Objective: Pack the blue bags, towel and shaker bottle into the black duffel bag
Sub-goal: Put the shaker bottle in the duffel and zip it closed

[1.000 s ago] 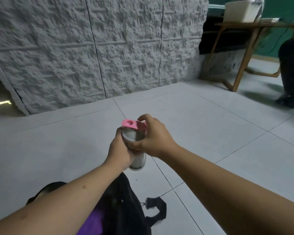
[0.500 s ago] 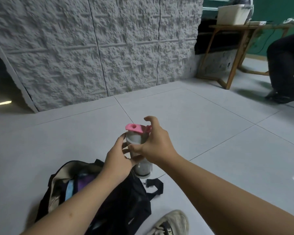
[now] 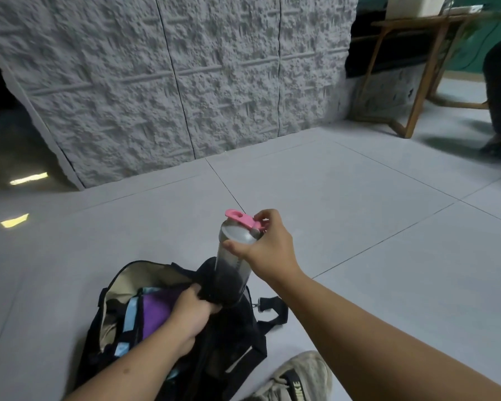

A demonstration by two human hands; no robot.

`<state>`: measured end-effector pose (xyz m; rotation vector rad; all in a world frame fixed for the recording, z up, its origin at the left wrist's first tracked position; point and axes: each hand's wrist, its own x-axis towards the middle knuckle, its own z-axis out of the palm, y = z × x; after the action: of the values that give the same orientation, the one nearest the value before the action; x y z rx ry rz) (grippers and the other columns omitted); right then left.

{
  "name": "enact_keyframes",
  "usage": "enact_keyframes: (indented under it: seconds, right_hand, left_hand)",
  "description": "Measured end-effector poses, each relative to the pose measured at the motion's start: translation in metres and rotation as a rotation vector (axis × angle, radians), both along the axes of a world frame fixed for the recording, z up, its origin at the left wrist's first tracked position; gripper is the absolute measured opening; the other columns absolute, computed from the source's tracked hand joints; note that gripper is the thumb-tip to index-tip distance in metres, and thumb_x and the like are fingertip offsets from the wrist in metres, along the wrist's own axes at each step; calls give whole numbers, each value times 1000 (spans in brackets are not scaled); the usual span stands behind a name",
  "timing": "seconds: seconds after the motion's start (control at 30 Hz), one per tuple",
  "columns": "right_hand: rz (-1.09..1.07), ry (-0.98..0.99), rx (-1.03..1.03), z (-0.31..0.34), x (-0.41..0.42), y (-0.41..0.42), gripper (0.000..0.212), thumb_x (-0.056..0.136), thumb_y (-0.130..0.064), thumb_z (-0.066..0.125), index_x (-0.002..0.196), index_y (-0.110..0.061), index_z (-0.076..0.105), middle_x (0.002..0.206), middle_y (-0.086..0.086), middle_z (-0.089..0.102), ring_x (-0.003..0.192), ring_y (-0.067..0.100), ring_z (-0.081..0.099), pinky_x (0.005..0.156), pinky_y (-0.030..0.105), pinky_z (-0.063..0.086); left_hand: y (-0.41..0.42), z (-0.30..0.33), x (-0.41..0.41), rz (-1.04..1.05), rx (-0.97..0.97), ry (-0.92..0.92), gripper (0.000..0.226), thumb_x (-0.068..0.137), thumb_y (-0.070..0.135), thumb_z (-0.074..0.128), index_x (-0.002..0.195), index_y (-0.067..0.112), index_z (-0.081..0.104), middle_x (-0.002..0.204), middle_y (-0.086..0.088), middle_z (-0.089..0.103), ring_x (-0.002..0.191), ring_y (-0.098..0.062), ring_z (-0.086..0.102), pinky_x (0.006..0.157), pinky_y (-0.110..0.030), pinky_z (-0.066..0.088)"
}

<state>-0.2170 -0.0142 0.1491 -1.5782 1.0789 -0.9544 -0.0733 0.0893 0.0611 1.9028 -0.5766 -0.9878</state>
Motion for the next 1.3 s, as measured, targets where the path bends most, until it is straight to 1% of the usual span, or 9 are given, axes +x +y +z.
enact_keyframes:
  seconds: [0.13,0.3,0.5,0.63,0.73,0.83,0.93,1.1,1.3]
  right_hand:
    - [-53,-72,99,-15,-4,-9,69,64,-35,97,115,-25,51,106,-6,58,92,11,63,84,37,61]
    - [0,2,32,-30,0,-5,64,61,-33,95,109,-30,51,103,-6,63,90,15,68,79,40,62]
    - [166,181,-151,-47,9,11,64,61,-38,92,108,-32,49,101,-12,61,85,5,60,73,26,53]
    - [267,267,-209,-72,12,15,62,63,-37,91,109,-27,51,107,-12,58,90,3,56,73,13,42]
    - [274,281,-191,-83,11,12,57,65,-36,90,105,-29,50,107,-11,58,91,4,56,73,11,40]
    - [293,330,-187,-89,11,7,54,67,-37,87,103,-32,46,107,-12,56,91,7,56,73,16,41]
    - [275,369,-159,-96,11,2,53,69,-41,83,102,-32,44,105,-12,56,89,11,58,73,25,47]
    - [260,390,-152,-107,10,1,54,68,-40,85,104,-32,45,105,-13,58,89,12,60,75,29,51]
    - [244,370,-127,-109,13,0,54,67,-36,84,104,-33,45,105,-12,60,87,10,61,71,24,48]
  left_hand:
    - [7,-1,15,-1,77,-70,12,88,-5,69,88,6,71,88,-16,77,91,-36,73,86,-49,59]
    - [5,6,19,15,57,-81,13,90,-3,68,85,5,76,87,-16,78,89,-33,73,88,-48,58]
    - [-1,11,17,36,-24,-38,18,91,-10,64,80,3,69,78,-11,70,81,-25,65,75,-33,48]
    - [-9,9,23,49,-64,-38,23,92,-4,64,115,-2,67,115,-24,71,109,-35,68,99,-46,54]
    - [-10,7,28,50,-54,-40,28,94,0,63,121,-7,63,129,-30,64,123,-41,61,110,-53,46]
    - [-11,8,30,33,-35,-66,17,96,-8,56,94,2,70,90,-13,73,86,-23,68,77,-32,55]
    - [-17,7,30,3,-28,-70,31,95,-12,53,75,9,65,63,2,61,61,-11,54,55,-22,40]
    - [-23,-2,33,-17,-25,-36,35,95,-15,52,76,11,66,55,10,64,58,-5,56,50,-11,43]
    - [-21,2,32,-24,-41,69,24,96,-11,56,87,7,70,77,-4,74,75,-19,65,67,-26,50]
